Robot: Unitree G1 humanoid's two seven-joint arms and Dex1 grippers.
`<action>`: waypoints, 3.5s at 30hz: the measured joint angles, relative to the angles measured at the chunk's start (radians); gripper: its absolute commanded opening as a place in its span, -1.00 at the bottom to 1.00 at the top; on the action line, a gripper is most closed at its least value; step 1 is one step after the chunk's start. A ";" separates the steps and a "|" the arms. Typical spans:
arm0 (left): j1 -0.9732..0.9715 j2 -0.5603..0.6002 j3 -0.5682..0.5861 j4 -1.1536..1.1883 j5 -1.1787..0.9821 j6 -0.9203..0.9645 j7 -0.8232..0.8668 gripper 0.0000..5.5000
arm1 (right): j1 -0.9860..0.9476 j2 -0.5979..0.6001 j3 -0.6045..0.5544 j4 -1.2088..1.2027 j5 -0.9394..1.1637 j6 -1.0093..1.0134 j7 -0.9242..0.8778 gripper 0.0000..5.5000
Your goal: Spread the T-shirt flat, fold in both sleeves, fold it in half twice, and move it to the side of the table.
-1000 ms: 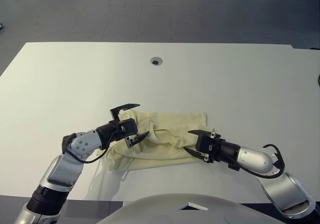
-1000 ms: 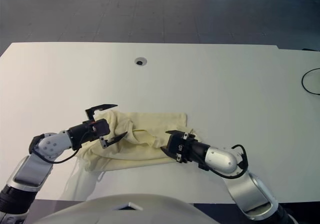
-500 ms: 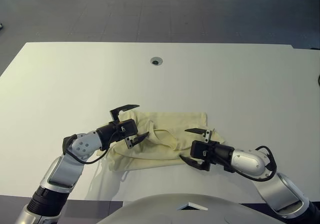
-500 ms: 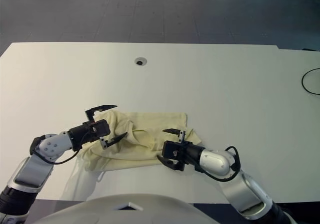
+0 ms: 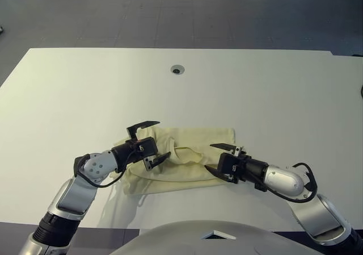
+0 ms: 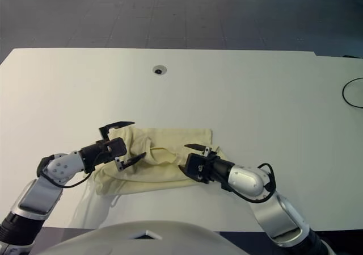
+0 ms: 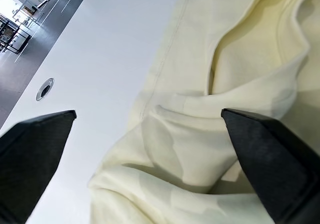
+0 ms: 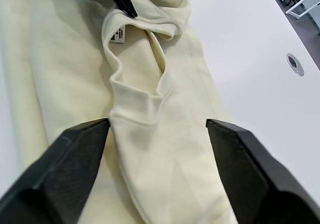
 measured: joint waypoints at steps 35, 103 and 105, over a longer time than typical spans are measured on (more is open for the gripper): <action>-0.027 -0.022 0.023 0.042 -0.004 -0.026 0.019 0.96 | -0.013 0.069 0.001 0.042 0.023 -0.043 -0.005 -0.83; -0.618 -0.038 -0.182 0.588 -0.267 -0.077 -0.722 0.83 | 0.257 -0.179 -0.115 0.083 0.123 -0.635 0.298 -1.00; -0.627 -0.040 -0.195 0.603 -0.269 -0.048 -0.762 0.70 | 0.253 -0.178 -0.110 0.089 0.118 -0.637 0.293 -1.00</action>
